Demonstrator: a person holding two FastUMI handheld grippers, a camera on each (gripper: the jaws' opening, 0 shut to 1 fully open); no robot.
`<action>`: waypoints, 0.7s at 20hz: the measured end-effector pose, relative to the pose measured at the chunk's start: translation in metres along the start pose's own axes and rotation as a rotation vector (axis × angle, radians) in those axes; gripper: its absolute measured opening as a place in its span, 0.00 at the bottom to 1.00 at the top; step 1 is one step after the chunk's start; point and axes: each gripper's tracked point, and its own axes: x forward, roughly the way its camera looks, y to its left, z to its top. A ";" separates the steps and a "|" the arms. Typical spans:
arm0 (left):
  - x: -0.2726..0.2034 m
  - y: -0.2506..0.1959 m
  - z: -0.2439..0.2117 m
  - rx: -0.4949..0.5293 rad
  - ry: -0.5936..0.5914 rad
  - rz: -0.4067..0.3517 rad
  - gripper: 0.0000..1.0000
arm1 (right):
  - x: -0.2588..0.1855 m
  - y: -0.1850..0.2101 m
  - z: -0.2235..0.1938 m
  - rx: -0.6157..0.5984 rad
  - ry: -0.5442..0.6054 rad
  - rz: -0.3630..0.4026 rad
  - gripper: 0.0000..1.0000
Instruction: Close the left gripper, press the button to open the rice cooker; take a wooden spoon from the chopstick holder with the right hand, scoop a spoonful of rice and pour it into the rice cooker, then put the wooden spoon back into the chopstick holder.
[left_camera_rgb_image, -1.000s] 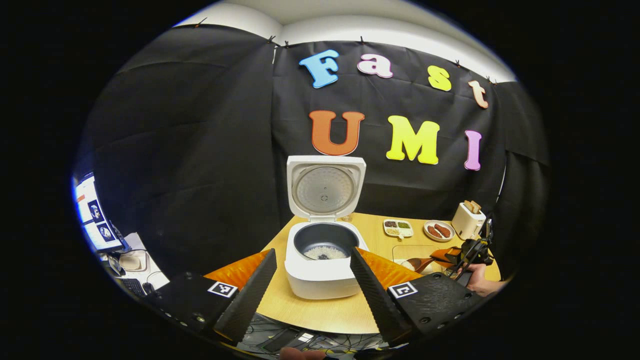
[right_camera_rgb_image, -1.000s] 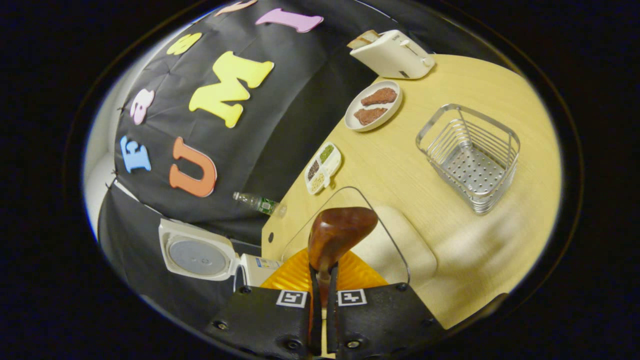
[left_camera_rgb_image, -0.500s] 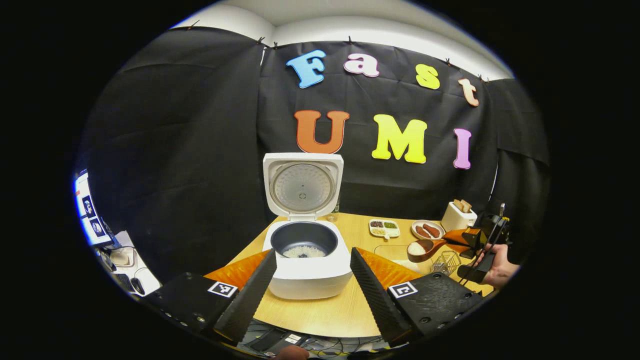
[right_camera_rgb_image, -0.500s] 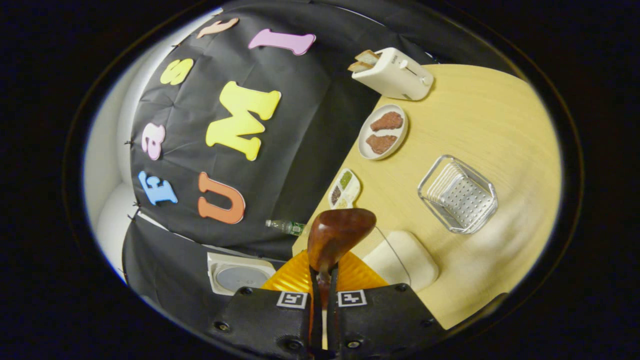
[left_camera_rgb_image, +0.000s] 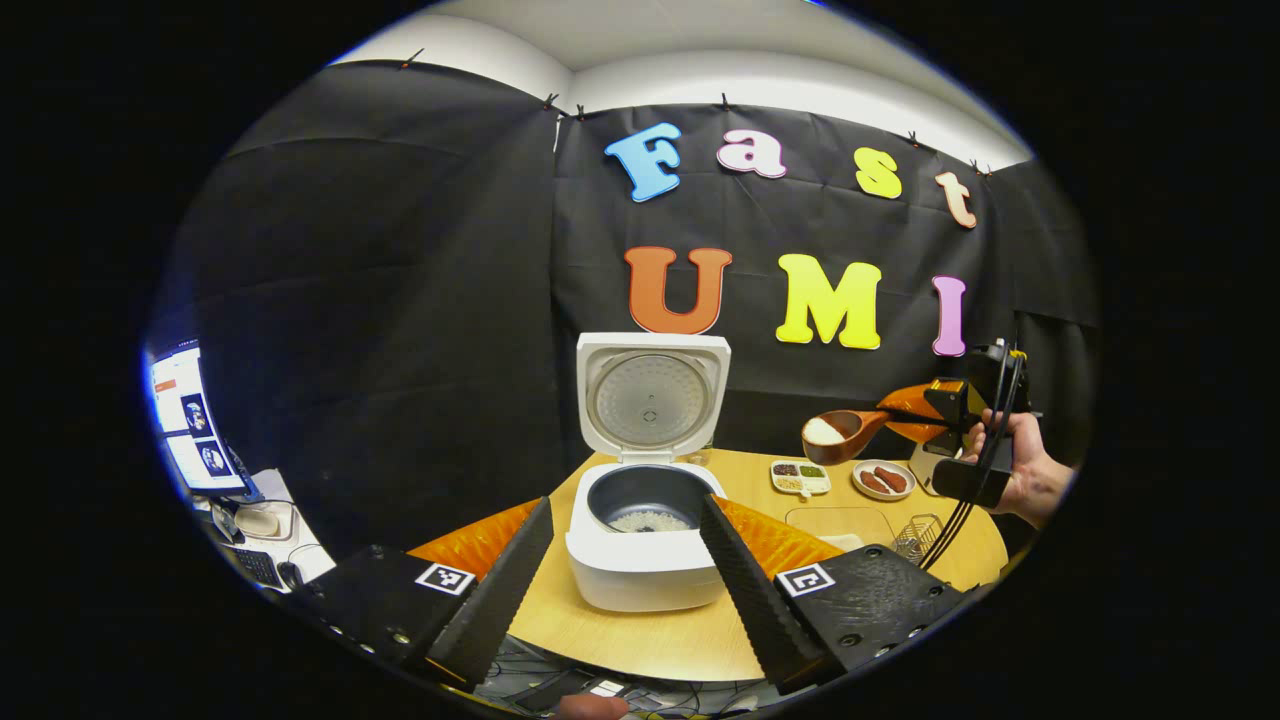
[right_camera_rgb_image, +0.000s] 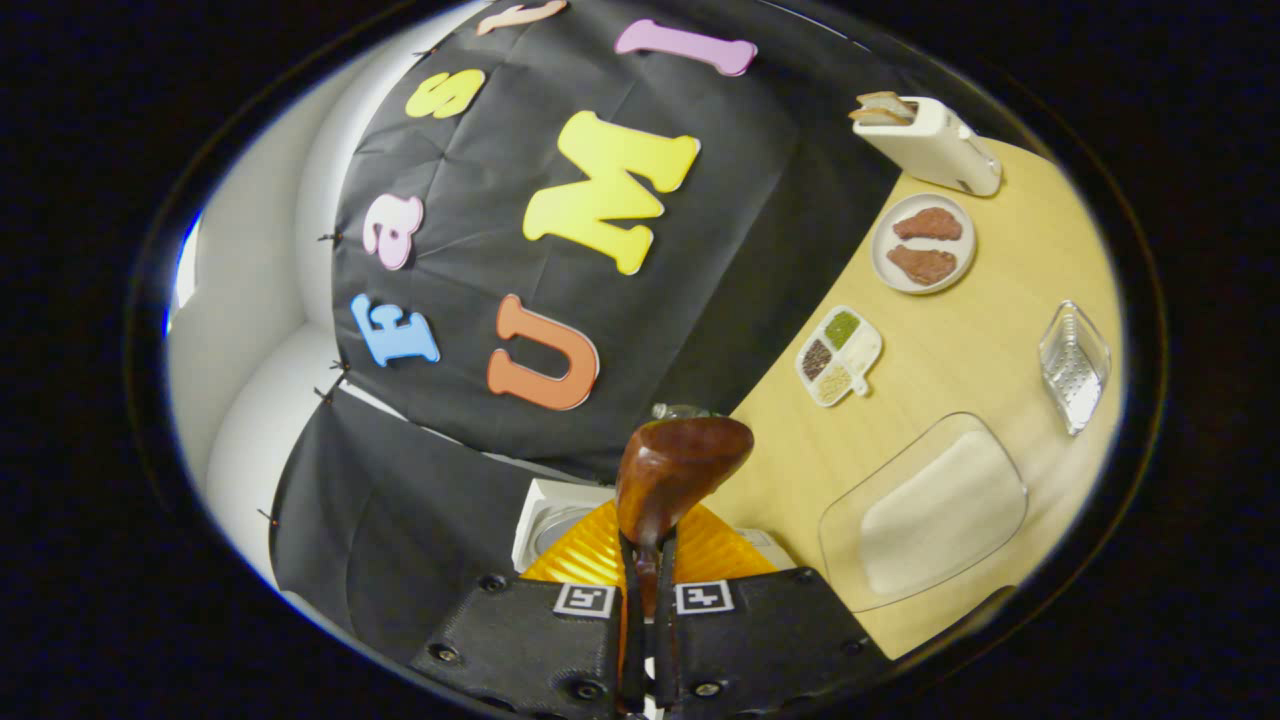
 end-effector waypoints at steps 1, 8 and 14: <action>-0.001 0.007 0.000 -0.005 -0.002 0.009 0.94 | 0.014 0.009 -0.013 -0.013 0.019 0.008 0.08; -0.013 0.047 -0.008 -0.093 0.018 0.045 0.94 | 0.101 0.017 -0.092 -0.128 0.142 -0.032 0.09; -0.023 0.080 -0.019 -0.126 0.029 0.089 0.94 | 0.135 -0.005 -0.124 -0.376 0.171 -0.136 0.09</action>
